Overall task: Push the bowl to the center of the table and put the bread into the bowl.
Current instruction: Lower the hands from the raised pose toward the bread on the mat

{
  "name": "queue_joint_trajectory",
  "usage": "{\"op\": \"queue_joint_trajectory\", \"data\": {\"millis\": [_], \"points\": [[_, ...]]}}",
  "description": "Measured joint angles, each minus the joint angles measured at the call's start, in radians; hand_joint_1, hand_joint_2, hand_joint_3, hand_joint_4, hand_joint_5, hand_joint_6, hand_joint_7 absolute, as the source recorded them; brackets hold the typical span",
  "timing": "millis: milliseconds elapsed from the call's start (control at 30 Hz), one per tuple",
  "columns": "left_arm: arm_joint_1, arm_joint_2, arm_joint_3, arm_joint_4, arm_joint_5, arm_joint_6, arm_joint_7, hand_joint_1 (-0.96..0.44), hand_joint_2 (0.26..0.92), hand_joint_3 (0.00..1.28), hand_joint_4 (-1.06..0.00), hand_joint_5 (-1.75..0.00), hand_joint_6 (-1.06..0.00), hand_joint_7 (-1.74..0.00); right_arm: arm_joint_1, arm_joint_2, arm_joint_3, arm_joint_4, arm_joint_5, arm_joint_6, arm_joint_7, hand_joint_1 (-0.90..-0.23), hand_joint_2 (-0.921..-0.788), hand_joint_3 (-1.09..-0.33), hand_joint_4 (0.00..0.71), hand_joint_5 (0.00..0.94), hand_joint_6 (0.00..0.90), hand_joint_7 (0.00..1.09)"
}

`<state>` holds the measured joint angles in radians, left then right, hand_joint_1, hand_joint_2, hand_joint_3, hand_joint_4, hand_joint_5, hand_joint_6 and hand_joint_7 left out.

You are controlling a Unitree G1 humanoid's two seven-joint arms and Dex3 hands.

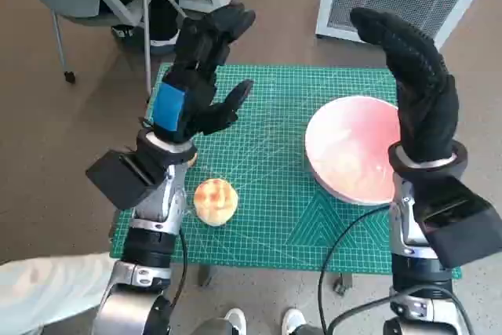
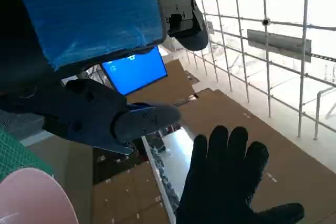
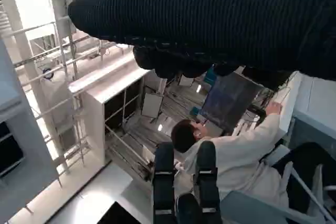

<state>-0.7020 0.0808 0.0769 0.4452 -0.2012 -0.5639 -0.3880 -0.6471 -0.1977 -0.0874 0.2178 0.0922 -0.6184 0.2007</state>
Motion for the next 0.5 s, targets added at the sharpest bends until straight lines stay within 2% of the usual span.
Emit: {"op": "queue_joint_trajectory", "data": {"millis": [500], "points": [[-0.001,0.001,0.003,0.005,0.000,-0.001,-0.002,-0.37,0.899,0.53,0.00,-0.60,0.00,-0.82,0.000,0.000,-0.001,0.014,0.002,-0.002,0.000,-0.569,-0.921,-0.717,0.298,0.001,0.002,0.68]]}}
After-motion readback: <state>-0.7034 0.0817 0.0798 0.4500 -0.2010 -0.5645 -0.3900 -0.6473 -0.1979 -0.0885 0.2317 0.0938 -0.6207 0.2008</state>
